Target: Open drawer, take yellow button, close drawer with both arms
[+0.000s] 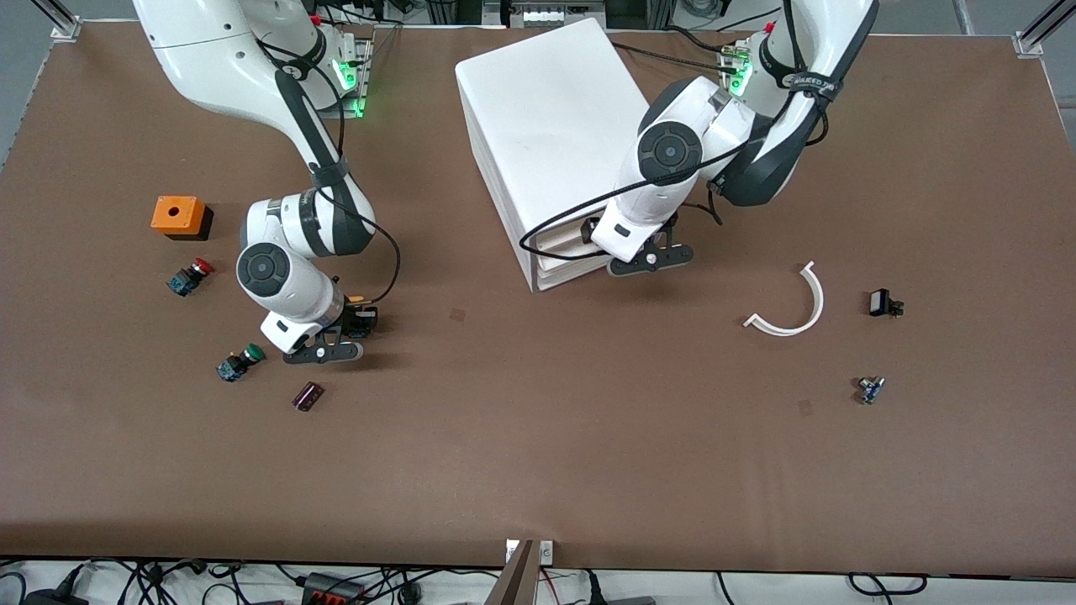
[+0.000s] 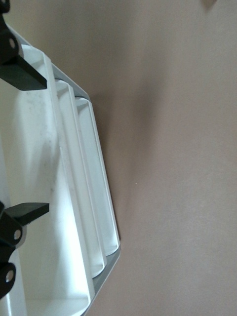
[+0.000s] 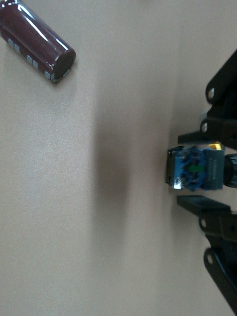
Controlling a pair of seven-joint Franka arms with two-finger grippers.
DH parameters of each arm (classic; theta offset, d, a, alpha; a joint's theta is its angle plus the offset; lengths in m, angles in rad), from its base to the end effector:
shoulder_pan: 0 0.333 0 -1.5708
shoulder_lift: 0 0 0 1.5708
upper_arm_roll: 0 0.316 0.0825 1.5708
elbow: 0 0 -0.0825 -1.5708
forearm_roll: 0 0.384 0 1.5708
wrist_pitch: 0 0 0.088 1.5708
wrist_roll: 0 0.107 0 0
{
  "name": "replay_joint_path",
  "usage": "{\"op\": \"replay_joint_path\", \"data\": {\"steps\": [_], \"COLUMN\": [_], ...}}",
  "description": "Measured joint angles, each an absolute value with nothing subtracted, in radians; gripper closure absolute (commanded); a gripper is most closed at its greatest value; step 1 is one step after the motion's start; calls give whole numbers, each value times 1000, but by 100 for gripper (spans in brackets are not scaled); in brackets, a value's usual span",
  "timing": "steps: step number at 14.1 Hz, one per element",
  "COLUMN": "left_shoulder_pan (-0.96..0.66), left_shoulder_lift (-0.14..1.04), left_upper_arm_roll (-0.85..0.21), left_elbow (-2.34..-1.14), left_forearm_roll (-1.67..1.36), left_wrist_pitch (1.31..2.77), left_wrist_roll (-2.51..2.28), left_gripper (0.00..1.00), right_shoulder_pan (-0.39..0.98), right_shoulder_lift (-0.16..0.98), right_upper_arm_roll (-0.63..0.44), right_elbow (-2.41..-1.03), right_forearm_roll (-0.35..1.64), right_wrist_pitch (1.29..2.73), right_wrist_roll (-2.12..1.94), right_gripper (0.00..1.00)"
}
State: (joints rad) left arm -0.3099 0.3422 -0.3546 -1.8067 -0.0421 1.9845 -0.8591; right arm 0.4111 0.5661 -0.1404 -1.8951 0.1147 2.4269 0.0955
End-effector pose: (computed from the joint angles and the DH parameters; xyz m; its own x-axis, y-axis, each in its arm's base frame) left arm 0.4948 -0.3727 0.3548 0.9528 0.2191 -0.2099 0.2218 -0.9750 -0.0109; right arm 0.6057 0.1725 0.2021 0.9938 0.1078 -0.0260 0.1079 -0.9941 0.0049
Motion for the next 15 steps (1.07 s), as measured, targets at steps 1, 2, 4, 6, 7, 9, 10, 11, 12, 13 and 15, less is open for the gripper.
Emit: {"op": "replay_joint_path", "data": {"steps": [1,2,4,6,7,9,10,11,12,13,15], "left_shoulder_pan": [-310,-310,-307,-305,-305,-302,-296,-283,-260,-231,-175], "left_shoulder_lift": [341,340,340,339,338,335,332,330,326,322,316], "left_upper_arm_roll": [-356,-356,-356,-356,-356,-356,-355,-355,-354,-354,-353], "left_elbow": [-1807,-1808,-1808,-1808,-1808,-1805,-1796,-1780,-1762,-1740,-1691], "left_forearm_roll": [-46,-50,-57,-58,-58,-58,-57,-47,-18,18,71], "left_wrist_pitch": [1979,1976,1969,1962,1961,1959,1959,1959,1958,1952,1902], "left_wrist_roll": [-859,-860,-860,-860,-860,-858,-858,-858,-858,-851,-781], "left_gripper": [0,0,0,0,0,0,0,0,0,0,0], "right_shoulder_pan": [411,411,410,409,409,407,405,405,404,404,403], "right_shoulder_lift": [564,559,544,527,520,507,500,492,482,470,442], "right_upper_arm_roll": [-139,-139,-141,-150,-159,-181,-190,-198,-207,-217,-244], "right_elbow": [-1887,-1871,-1801,-1695,-1640,-1548,-1515,-1492,-1478,-1467,-1453], "right_forearm_roll": [115,115,115,115,115,115,115,115,115,115,115], "right_wrist_pitch": [2424,2408,2295,2137,2066,1971,1947,1937,1933,1931,1905], "right_wrist_roll": [96,96,98,105,106,106,106,106,106,106,105], "right_gripper": [0,0,0,0,0,0,0,0,0,0,0]}}
